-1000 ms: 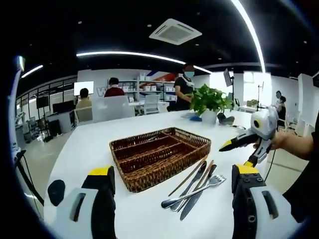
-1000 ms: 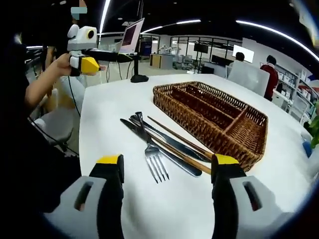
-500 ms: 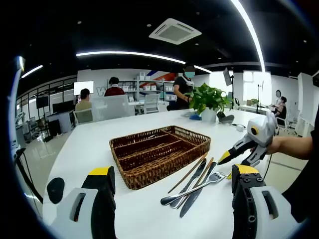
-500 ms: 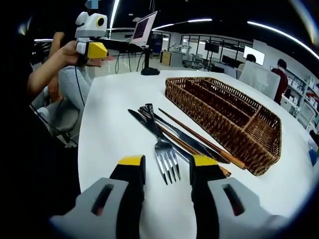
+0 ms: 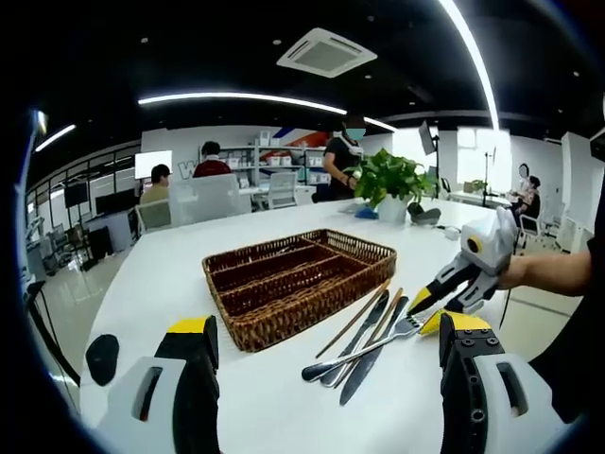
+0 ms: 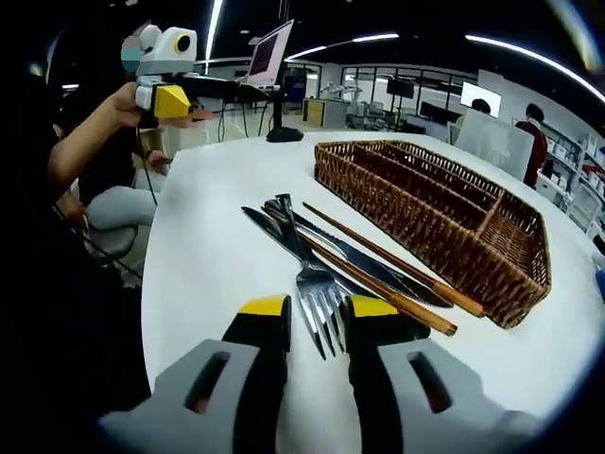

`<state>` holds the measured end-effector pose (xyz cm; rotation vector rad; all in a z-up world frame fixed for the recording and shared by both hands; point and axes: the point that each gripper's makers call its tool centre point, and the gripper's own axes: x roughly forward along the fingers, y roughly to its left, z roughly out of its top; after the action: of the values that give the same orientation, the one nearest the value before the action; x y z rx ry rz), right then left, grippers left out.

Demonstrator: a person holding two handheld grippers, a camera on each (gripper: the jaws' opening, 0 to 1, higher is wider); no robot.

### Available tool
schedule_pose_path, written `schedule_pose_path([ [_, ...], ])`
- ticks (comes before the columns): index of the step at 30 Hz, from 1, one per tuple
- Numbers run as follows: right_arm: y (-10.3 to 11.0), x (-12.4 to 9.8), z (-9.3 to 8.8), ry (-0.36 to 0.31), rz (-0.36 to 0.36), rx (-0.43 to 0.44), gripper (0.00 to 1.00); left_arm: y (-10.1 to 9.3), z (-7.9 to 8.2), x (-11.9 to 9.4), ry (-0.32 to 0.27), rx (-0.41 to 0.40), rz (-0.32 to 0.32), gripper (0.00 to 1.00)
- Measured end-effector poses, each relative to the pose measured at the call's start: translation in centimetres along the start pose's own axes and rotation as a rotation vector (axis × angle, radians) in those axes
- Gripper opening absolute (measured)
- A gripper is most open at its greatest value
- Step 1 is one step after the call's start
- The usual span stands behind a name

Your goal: Arrange the knives, forks, and spoons in their matching storage slots by inserting each utensil handle-first until every utensil is classified and aligned in the correct compartment

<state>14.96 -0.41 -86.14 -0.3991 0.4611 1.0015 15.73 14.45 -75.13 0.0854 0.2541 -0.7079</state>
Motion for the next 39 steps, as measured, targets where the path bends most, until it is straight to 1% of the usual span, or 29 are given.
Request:
schedule_pose_path([
  [5,0.4,-0.1,-0.1,0.015,0.021,0.003,0.18,-0.1,-0.7,0.2,0.018,0.003,-0.013,0.99],
  [8,0.7,-0.1,0.0,0.017,0.049,0.061,0.17,-0.3,-0.9,0.4,0.023,0.004,-0.021,0.99],
  [14,0.6,-0.5,0.1,-0.001,0.059,0.149,0.16,-0.7,-1.3,0.7,0.034,0.006,-0.040,0.98],
  [16,0.7,-0.6,0.3,-0.020,0.067,0.155,0.11,-0.8,-1.5,0.8,0.041,0.019,-0.049,0.97],
  [17,0.7,-0.7,0.4,-0.027,0.060,0.171,0.09,-0.8,-1.6,0.9,0.046,0.024,-0.053,0.96],
  [18,0.6,-0.7,0.5,-0.035,0.062,0.172,0.07,-0.9,-1.8,1.0,0.054,0.028,-0.059,0.95],
  [21,0.7,-0.7,0.5,-0.028,0.072,0.182,0.06,-1.2,-2.3,1.4,0.076,0.041,-0.074,0.94],
  [22,0.7,-0.7,0.5,-0.023,0.070,0.176,0.06,-1.3,-2.5,1.5,0.086,0.050,-0.080,0.94],
  [25,0.6,-0.8,0.5,-0.009,0.053,0.160,0.05,-1.5,-2.8,1.7,0.093,0.055,-0.097,0.92],
  [26,0.3,-0.8,0.8,-0.021,0.035,0.140,0.02,-1.6,-2.8,1.8,0.095,0.055,-0.104,0.90],
  [29,0.4,-1.0,0.9,-0.008,0.045,0.151,0.01,-1.9,-3.1,2.0,0.108,0.065,-0.120,0.88],
  [31,0.3,-1.0,0.8,-0.002,0.034,0.133,0.01,-2.0,-3.3,2.3,0.119,0.074,-0.131,0.86],
  [35,0.3,-1.1,0.8,-0.007,0.044,0.144,0.00,-2.2,-3.4,2.4,0.121,0.082,-0.144,0.84],
  [37,0.0,-1.3,1.2,-0.024,0.035,0.150,0.00,-2.2,-3.2,2.4,0.109,0.073,-0.145,0.84],
  [39,0.0,-1.5,1.4,-0.039,0.045,0.177,0.00,-1.9,-3.0,2.3,0.097,0.065,-0.141,0.85],
])
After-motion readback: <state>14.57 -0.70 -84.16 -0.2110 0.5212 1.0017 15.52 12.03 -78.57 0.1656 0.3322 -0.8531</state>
